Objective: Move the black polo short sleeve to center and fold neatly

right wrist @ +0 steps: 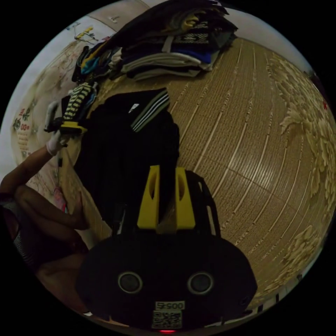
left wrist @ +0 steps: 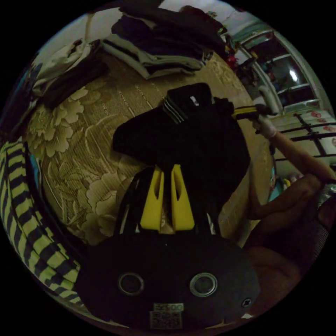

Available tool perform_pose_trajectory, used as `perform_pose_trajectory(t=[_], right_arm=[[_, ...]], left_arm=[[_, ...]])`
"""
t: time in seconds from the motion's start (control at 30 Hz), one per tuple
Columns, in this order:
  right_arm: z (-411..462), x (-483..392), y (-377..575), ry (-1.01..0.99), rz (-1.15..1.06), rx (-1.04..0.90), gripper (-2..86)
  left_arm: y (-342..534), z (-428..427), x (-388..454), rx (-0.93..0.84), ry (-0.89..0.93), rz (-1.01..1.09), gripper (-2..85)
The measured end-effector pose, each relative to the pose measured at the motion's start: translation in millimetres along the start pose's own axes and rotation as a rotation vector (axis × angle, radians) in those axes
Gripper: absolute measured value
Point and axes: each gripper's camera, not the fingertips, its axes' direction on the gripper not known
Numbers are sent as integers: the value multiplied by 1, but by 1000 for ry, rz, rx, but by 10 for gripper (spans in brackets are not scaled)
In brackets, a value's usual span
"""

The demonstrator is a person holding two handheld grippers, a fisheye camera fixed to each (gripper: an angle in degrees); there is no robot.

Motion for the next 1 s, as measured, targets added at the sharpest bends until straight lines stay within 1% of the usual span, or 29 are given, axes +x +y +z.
perform_pose_trajectory(t=[0.13, 0.2, 0.3, 0.37, 0.43, 0.5, 0.6, 0.67, 0.73, 0.8, 0.87, 0.93, 1.0], right_arm=[[-17, -8, 9, -26, 43, 65, 4], [-27, -8, 15, -81, 67, 107, -3], [-39, -3, 25, -216, 136, 179, -6], [-41, 3, 31, -307, 224, 206, -6], [-43, 9, 36, -303, 307, 235, -3], [-48, 10, 40, -265, 345, 276, 6], [-57, -20, 31, -163, 184, 278, 56], [-55, -56, 13, -13, 36, 223, 92], [-48, -81, 0, 81, -46, 181, 99], [-38, -100, -13, 162, -103, 145, 96], [-24, -114, -26, 293, -95, 74, 47], [-22, -117, -29, 381, -61, 56, 9], [-33, -114, -24, 326, -49, 98, 0]], left_arm=[[10, -30, -23, 65, 103, -87, 26], [16, -45, -39, 112, 212, -143, 12], [17, -58, -54, 169, 332, -186, 4], [12, -63, -60, 173, 342, -201, 2], [3, -64, -64, 144, 319, -213, 1], [-7, -63, -71, 126, 317, -255, 2], [-19, -63, -68, 115, 324, -246, 3], [-26, -66, -63, 99, 295, -226, 3], [-33, -71, -59, 95, 276, -214, 3], [-40, -78, -53, 96, 263, -200, 3], [-45, -84, -47, 91, 247, -180, 3], [-48, -91, -42, 91, 241, -166, 2], [-49, -103, -39, 110, 254, -164, 1]])
